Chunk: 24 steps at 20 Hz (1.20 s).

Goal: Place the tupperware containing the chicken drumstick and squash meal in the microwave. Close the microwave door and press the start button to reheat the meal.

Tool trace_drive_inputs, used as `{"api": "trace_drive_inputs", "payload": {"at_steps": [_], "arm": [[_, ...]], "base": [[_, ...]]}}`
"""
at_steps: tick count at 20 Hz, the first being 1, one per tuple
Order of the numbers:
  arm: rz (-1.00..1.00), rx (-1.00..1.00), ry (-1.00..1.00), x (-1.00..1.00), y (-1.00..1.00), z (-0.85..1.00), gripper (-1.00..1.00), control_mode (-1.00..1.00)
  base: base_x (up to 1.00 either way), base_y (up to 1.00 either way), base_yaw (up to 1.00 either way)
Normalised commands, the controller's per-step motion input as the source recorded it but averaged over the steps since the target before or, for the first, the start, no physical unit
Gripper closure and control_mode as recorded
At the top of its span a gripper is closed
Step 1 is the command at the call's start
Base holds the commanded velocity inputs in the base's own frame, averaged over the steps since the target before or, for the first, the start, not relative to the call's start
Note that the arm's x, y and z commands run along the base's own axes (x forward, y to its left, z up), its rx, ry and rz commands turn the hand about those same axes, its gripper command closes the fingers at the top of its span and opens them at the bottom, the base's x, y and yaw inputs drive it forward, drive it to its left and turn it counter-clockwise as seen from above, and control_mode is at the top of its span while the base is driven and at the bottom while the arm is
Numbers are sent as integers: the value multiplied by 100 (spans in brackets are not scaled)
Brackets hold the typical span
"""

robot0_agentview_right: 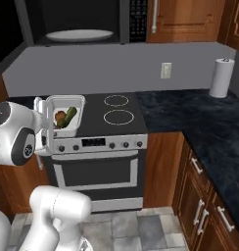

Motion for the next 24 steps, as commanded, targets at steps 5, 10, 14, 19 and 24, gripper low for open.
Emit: {"api": "trace_drive_inputs", "payload": {"at_steps": [5,10,14,19,24], "arm": [[0,0,0,0,0,0,100,100],[0,0,0,0,0,0,100,100],[0,0,0,0,0,0,100,100],[0,0,0,0,0,0,100,100],[0,0,0,0,0,0,100,100]], "base": [[56,-38,39],[50,-33,37],[47,-31,33],[45,-37,29],[44,-37,28]]}}
